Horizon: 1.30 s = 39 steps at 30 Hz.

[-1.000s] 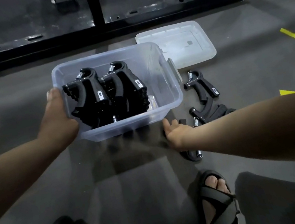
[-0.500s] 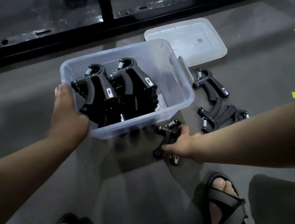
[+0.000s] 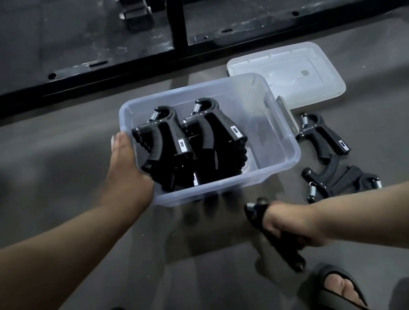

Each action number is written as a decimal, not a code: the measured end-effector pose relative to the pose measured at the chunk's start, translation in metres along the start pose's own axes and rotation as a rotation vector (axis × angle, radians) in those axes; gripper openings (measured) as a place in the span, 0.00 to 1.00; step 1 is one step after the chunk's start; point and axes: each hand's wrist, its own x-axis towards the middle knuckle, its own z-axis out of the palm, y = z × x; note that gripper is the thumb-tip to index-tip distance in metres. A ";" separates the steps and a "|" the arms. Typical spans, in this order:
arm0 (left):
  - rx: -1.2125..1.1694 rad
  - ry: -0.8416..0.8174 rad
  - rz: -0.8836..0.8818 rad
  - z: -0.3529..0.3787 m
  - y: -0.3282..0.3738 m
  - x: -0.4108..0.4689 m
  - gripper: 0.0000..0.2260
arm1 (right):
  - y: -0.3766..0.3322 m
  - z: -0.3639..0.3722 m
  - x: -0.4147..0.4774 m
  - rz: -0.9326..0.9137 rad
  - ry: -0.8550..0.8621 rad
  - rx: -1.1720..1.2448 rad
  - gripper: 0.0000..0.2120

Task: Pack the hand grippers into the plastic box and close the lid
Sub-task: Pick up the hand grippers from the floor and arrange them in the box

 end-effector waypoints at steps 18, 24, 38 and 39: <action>0.062 0.019 -0.021 -0.001 0.007 -0.002 0.37 | -0.143 -0.091 -0.051 -0.540 0.359 -0.085 0.25; 0.064 0.039 -0.020 0.003 0.004 -0.002 0.38 | -0.153 -0.084 0.011 -0.339 0.412 0.053 0.13; 0.035 0.036 -0.021 0.004 -0.003 0.002 0.39 | -0.135 -0.065 0.062 -0.049 0.201 0.050 0.16; 0.030 0.032 -0.022 0.004 -0.004 0.002 0.39 | -0.136 -0.064 0.063 -0.045 0.198 0.063 0.15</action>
